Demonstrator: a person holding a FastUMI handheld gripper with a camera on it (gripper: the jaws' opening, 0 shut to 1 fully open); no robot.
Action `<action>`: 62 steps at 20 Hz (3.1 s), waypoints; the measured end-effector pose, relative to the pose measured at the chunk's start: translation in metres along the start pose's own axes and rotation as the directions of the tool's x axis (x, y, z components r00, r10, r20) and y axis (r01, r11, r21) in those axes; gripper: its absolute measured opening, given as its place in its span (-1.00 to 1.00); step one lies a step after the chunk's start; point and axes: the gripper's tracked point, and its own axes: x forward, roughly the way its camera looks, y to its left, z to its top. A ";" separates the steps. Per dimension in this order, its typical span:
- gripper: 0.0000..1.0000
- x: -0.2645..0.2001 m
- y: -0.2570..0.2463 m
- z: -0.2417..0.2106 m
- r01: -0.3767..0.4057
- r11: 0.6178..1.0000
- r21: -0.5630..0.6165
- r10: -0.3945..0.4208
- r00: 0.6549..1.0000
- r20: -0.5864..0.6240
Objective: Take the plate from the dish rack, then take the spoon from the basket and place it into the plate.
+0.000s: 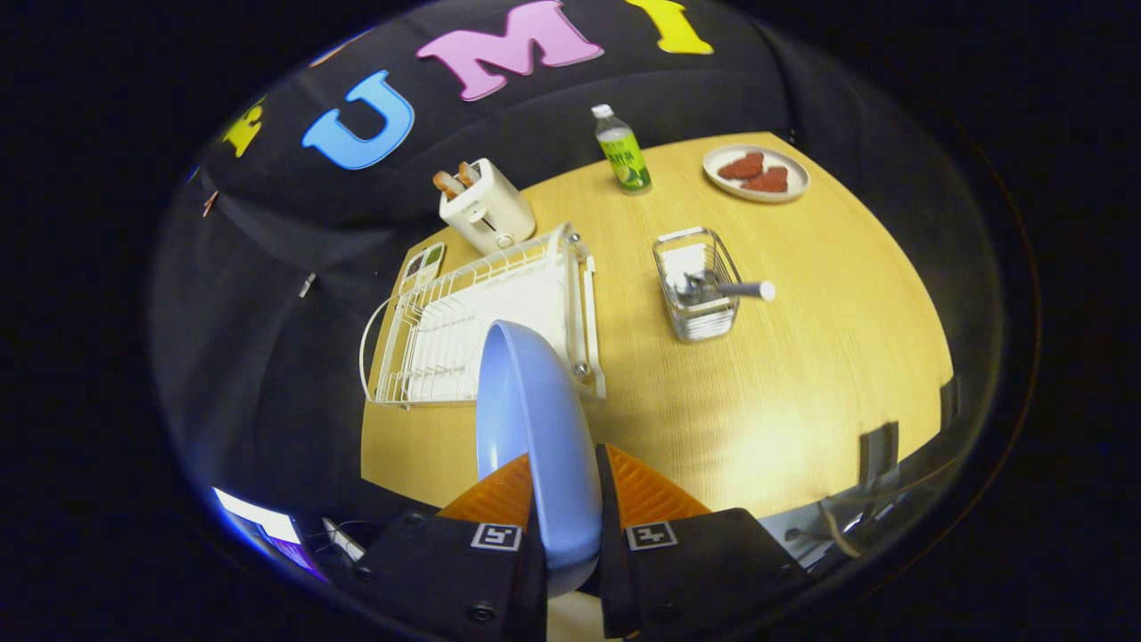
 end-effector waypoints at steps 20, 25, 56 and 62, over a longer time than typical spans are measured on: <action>-0.23 0.102 -0.081 -0.054 -0.061 0.992 0.112 0.070 0.994 -0.081; 0.17 0.106 -0.103 -0.048 0.028 0.996 0.082 -0.022 0.998 -0.064; -0.39 0.069 -0.110 0.141 0.204 0.888 -0.412 -0.093 0.957 0.274; -0.78 0.062 -0.114 0.145 0.218 0.901 -0.375 -0.120 0.956 0.266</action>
